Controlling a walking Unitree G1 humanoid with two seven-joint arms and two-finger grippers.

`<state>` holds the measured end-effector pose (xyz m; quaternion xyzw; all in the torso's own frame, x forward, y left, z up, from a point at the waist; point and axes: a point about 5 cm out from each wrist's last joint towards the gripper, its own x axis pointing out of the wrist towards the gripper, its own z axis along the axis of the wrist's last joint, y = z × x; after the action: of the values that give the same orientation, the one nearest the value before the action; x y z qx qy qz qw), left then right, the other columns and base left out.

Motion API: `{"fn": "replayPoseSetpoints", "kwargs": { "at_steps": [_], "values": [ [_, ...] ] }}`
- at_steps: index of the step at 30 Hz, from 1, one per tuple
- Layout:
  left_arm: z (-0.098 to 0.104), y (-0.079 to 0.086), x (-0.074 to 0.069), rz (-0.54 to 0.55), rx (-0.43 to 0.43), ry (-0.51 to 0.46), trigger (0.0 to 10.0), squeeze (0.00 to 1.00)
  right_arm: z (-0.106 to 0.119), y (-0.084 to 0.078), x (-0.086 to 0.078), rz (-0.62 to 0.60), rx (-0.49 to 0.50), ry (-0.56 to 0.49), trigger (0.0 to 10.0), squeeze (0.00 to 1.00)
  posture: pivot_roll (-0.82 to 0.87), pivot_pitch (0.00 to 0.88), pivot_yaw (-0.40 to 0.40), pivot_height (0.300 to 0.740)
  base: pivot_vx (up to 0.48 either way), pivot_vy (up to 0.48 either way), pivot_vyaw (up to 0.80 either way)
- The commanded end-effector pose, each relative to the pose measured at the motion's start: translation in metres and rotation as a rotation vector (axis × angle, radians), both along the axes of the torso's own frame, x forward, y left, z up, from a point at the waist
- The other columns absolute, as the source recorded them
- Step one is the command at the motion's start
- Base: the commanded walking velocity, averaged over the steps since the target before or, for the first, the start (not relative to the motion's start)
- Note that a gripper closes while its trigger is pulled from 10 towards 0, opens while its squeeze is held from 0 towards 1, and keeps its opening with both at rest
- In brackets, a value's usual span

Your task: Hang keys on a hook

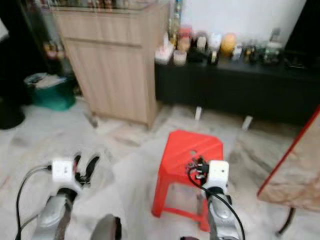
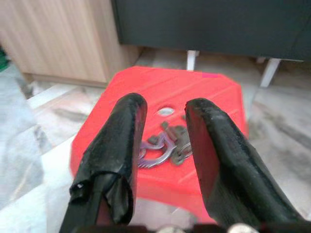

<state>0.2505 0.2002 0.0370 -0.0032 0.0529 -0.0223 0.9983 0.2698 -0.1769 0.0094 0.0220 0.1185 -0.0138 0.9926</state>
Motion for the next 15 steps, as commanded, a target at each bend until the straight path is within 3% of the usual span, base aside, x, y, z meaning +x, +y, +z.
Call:
{"fn": "replayPoseSetpoints", "kwargs": {
  "at_steps": [1, 12, 15],
  "values": [
    [0.0090, 0.0015, 0.0074, -0.007, 0.021, -0.032, 10.0, 0.00, 0.0039, 0.0039, 0.0039, 0.010, 0.011, -0.013, 10.0, 0.00, 0.05, 0.000, -0.021, 0.635, 0.000, 0.000, 0.00],
    [0.0101, 0.0019, 0.0103, -0.005, 0.007, -0.030, 10.0, 0.00, 0.0035, 0.0046, 0.0053, 0.019, 0.006, -0.020, 10.0, 0.00, 0.05, 0.000, -0.018, 0.635, 0.000, 0.000, 0.00],
    [0.0119, 0.0022, 0.0124, -0.004, 0.007, -0.036, 10.0, 0.00, 0.0039, 0.0041, 0.0051, 0.023, -0.012, -0.026, 10.0, 0.00, 0.05, 0.000, -0.015, 0.635, 0.276, 0.000, 0.00]
  ]
}}
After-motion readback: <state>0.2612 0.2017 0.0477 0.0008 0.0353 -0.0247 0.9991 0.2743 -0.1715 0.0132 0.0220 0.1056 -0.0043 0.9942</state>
